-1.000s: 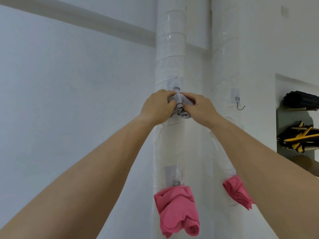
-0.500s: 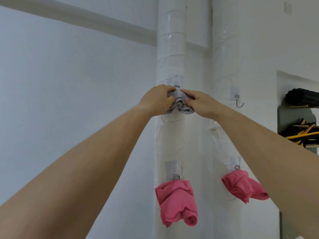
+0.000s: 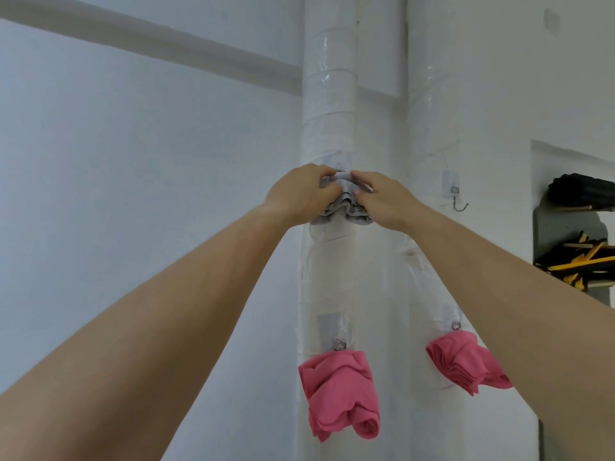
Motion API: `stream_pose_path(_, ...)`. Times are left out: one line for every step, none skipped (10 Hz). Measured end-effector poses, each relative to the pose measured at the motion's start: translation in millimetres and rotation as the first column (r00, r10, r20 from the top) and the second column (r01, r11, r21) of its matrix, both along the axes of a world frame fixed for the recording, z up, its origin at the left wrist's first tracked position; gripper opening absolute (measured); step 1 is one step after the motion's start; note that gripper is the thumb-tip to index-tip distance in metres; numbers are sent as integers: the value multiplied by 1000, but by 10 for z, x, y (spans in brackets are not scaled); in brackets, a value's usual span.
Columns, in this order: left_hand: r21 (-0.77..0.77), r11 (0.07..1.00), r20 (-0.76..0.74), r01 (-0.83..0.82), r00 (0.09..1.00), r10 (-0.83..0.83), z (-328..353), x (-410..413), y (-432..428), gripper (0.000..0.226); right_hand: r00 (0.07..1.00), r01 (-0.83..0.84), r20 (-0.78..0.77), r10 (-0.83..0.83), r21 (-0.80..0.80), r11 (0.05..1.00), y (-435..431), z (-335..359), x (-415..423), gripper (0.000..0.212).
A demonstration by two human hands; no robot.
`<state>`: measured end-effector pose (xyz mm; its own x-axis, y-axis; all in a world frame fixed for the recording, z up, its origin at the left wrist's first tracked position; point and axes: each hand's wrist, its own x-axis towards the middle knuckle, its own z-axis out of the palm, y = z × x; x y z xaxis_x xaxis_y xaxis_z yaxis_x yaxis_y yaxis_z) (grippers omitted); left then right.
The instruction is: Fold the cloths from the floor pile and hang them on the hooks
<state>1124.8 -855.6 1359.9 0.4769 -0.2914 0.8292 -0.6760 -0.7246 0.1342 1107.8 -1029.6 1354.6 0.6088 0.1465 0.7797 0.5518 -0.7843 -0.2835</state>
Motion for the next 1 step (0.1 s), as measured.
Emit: stream_pose_path(-14, 1000, 15, 16, 1000, -16, 4, -46, -13, 38, 993, 117, 22, -117, -7, 993, -50, 37, 28, 45)
